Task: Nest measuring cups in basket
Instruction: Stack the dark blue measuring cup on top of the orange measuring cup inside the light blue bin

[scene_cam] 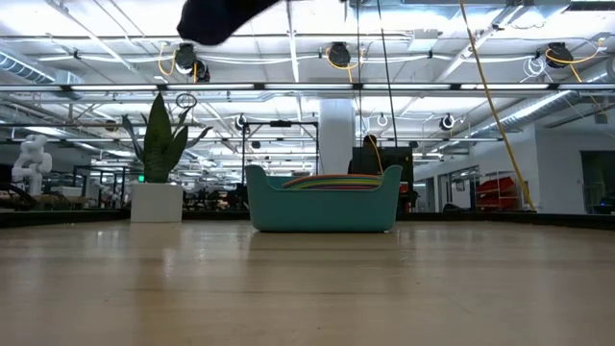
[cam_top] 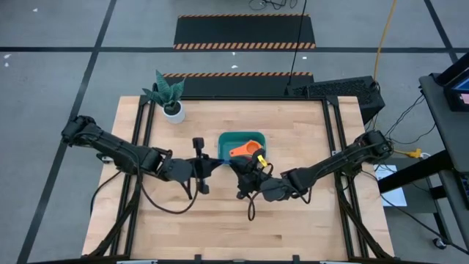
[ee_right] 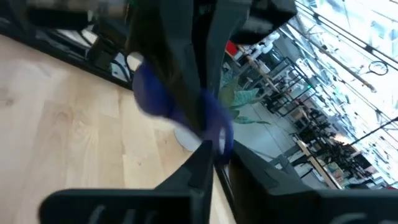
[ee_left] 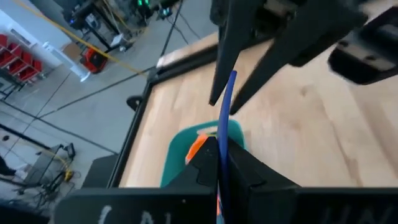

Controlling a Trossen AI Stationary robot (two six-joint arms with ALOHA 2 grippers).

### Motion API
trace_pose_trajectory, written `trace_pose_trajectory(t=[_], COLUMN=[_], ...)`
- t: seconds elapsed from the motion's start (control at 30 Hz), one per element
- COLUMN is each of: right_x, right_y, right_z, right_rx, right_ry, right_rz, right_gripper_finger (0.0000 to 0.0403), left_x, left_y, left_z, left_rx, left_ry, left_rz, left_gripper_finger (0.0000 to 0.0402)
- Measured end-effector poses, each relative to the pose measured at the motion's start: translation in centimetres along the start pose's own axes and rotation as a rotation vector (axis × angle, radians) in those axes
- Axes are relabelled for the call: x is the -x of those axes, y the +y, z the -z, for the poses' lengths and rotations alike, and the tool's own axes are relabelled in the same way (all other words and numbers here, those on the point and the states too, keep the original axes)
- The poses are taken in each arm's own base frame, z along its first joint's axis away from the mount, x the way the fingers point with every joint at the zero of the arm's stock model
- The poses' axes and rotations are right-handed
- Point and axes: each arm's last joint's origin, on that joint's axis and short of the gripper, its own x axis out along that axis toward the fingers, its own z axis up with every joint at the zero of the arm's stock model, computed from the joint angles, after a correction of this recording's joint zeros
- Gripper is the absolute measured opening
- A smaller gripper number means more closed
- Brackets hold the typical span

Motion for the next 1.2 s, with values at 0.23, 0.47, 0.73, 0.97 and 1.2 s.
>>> trace_pose_trajectory(t=[0.23, 0.47, 0.73, 0.97, 1.2], right_x=[2.4, 2.4, 1.0, -1.5, -2.3], right_y=[-1.7, -1.9, -2.0, -1.0, -0.4], right_z=[-1.2, -0.6, 1.0, 2.0, 2.5], right_rx=[-0.116, -0.255, -0.436, -0.537, -0.560], right_ry=[-0.036, -0.191, -0.399, -0.450, -0.471], right_rz=[-0.032, -0.181, -0.292, -0.348, -0.396], right_gripper_finger=[0.0100, 0.0130, 0.0134, 0.0135, 0.0135], left_x=[2.2, 3.1, 4.0, 2.5, 1.0], left_y=[1.4, 0.8, 1.6, 0.4, -0.4], left_z=[-0.4, 2.1, 4.0, 3.2, 2.8], left_rx=[0.119, 0.134, 0.182, 0.160, 0.151], left_ry=[-0.217, -0.761, -1.104, -1.150, -1.195], left_rz=[0.003, 0.107, 0.206, 0.259, 0.217], left_gripper_finger=[0.0004, 0.0004, 0.0005, 0.0006, 0.0006])
